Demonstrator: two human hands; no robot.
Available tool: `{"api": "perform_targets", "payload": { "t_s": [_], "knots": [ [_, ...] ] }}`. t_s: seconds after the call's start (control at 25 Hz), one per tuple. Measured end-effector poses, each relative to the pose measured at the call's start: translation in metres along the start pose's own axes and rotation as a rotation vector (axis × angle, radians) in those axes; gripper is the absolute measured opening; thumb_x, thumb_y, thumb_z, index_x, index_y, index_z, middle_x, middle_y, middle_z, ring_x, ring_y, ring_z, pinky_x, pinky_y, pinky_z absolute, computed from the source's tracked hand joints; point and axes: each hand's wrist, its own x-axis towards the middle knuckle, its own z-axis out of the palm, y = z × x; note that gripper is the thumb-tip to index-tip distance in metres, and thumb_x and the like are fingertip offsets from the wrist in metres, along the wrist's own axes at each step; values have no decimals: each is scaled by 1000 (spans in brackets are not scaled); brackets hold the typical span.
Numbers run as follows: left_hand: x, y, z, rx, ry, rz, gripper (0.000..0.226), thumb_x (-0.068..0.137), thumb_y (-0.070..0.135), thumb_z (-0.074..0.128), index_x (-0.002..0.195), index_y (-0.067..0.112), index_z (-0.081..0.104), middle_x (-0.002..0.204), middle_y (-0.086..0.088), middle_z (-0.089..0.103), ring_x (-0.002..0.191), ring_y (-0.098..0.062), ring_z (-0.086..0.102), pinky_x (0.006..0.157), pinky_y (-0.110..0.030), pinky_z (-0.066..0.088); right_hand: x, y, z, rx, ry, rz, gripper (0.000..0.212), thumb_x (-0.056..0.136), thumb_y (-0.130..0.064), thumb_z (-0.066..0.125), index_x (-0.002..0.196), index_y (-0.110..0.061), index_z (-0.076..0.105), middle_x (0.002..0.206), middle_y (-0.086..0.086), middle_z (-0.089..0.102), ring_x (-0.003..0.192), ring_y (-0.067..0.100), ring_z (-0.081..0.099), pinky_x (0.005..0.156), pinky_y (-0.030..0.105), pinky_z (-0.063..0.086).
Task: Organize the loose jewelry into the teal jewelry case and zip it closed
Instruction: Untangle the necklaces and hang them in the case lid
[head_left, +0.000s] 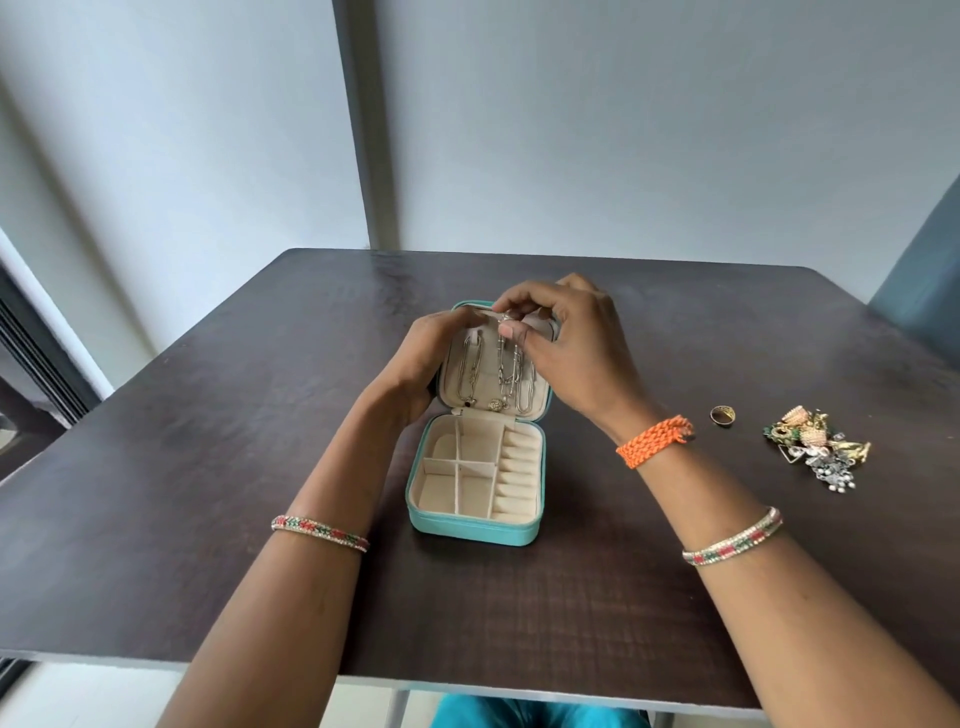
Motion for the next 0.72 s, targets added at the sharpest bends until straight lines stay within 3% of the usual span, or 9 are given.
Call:
{"api": "perform_targets", "payload": {
  "t_s": [0.12,0.28,0.48,0.6,0.72],
  "knots": [
    [1,-1,0,-1,-34,9,20,90,21,46,96,14,64,88,-10,62,68,-16,59,55,-20,49,-1,1,2,-51,25,-8,17,76,-22,74,92,-29,71,72,-20,55,82,14,54,82,42,47],
    [4,-4,-3,3,-52,2,35,77,30,52,103,11,64,92,-14,61,74,-21,58,57,-23,49,-2,4,5,-116,46,12,15,75,-23,76,88,-30,73,78,-3,52,81,16,49,77,32,43],
    [8,-6,-4,10,-12,43,35,71,30,54,96,10,67,90,-14,60,81,-25,54,63,-28,44,-2,-3,6,-43,48,7,16,73,-22,78,84,-33,73,72,-10,50,79,17,49,72,29,42],
    [9,-4,-6,-2,49,48,32,67,27,54,88,9,70,84,-13,61,78,-25,54,63,-29,43,0,-9,2,62,5,-12,14,71,-22,79,80,-31,74,66,-23,52,76,2,48,76,30,40],
    [11,-3,-5,-16,38,31,41,67,27,56,97,4,71,91,-14,66,82,-24,60,71,-30,47,-1,-4,6,-119,50,-56,12,72,-21,78,81,-28,75,71,-18,43,77,-2,37,77,30,30]
  ]
}}
